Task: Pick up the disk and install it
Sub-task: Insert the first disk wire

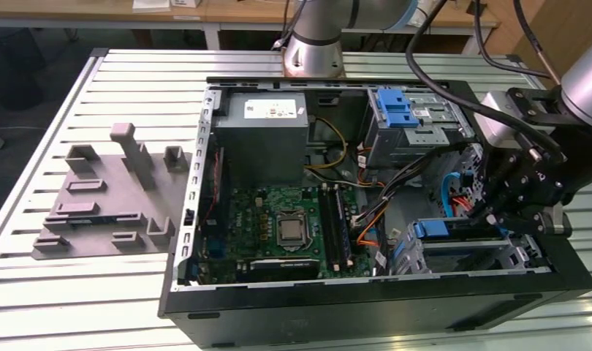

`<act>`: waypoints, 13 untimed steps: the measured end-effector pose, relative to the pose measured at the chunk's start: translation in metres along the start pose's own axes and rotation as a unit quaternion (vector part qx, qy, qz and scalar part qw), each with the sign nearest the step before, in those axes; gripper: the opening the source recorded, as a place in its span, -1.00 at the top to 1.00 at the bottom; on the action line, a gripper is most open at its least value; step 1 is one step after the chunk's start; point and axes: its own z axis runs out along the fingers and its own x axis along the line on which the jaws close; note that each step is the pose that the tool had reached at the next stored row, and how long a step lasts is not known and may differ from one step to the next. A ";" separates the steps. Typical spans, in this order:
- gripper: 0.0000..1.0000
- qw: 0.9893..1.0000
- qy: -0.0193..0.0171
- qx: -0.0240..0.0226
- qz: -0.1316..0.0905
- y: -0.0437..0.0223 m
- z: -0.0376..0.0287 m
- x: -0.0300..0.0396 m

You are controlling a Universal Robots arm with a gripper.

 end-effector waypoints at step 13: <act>0.51 1.000 0.004 0.000 0.000 0.0011 -0.0166 -0.0012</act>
